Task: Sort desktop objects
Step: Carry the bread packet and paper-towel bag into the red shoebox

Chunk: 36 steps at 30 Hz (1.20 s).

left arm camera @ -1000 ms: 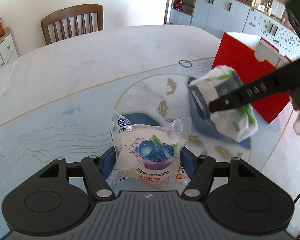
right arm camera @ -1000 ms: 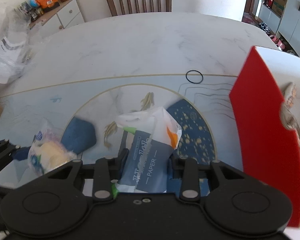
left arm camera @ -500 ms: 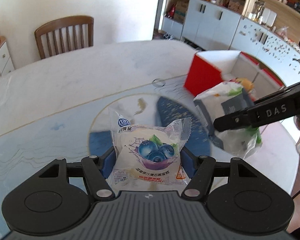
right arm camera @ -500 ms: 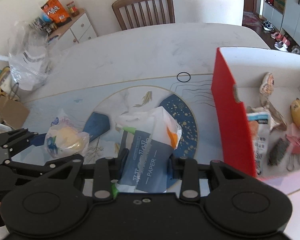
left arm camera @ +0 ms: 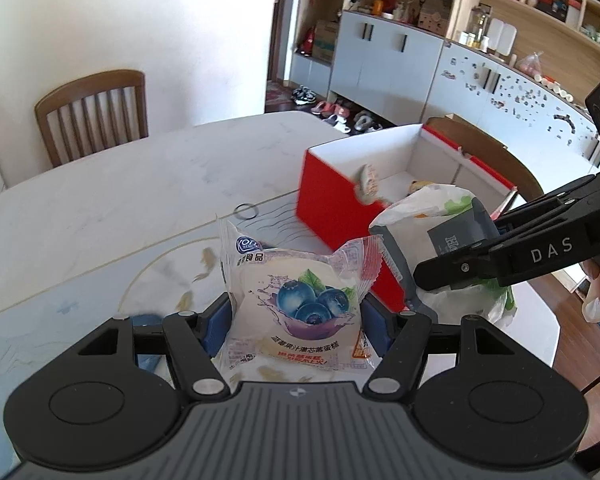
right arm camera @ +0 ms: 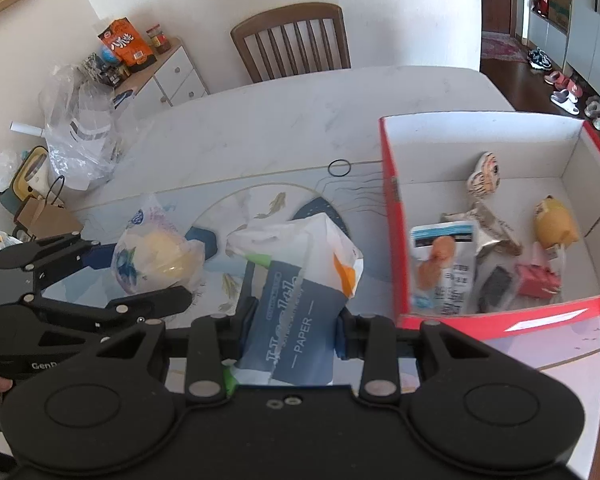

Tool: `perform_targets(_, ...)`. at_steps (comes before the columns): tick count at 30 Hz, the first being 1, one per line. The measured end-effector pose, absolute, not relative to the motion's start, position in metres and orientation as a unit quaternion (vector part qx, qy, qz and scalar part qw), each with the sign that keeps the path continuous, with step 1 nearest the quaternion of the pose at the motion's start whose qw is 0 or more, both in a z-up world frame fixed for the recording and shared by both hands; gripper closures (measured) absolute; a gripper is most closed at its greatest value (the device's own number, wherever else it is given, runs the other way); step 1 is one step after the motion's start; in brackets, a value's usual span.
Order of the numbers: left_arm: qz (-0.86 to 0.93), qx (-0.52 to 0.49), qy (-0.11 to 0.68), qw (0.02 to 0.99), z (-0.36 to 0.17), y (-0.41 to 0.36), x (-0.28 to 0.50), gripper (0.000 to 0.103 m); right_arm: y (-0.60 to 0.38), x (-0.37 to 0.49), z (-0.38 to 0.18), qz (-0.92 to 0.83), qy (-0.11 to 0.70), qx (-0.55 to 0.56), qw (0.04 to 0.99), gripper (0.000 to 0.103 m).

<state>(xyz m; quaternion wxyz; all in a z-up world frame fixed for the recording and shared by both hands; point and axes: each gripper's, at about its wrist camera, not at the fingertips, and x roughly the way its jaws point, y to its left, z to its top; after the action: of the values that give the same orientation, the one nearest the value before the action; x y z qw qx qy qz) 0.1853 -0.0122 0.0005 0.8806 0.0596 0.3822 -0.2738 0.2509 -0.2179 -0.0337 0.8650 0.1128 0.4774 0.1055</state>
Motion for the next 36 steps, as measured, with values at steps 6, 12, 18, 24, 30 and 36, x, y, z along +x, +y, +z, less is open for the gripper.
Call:
perform_targets(6, -0.285, 0.066, 0.377, 0.878, 0.007, -0.049, 0.186, 0.036, -0.250, 0.242, -0.032, 0.103, 0.471, 0.120, 0.868, 0.067)
perform_targets(12, -0.295, 0.072, 0.375, 0.876, 0.009, -0.086, 0.190, 0.036, -0.290, 0.237, -0.033, 0.092, 0.465, 0.131, 0.871, 0.067)
perform_targets(18, -0.302, 0.078, 0.376, 0.873, 0.006, -0.123, 0.198, 0.036, -0.329, 0.239, -0.035, 0.081, 0.458, 0.136, 0.875, 0.067)
perform_targets(24, -0.309, 0.094, 0.377, 0.868, 0.007, -0.159, 0.210, 0.036, -0.363, 0.250, -0.036, 0.069, 0.451, 0.132, 0.880, 0.067)
perform_targets(30, -0.309, 0.115, 0.389, 0.860, -0.004, -0.193, 0.231, 0.036, -0.392, 0.270, -0.044, 0.051, 0.447, 0.128, 0.884, 0.067)
perform_targets(36, -0.308, 0.138, 0.394, 0.855, -0.014, -0.217, 0.245, 0.036, -0.406, 0.285, -0.054, 0.043, 0.447, 0.126, 0.885, 0.067)
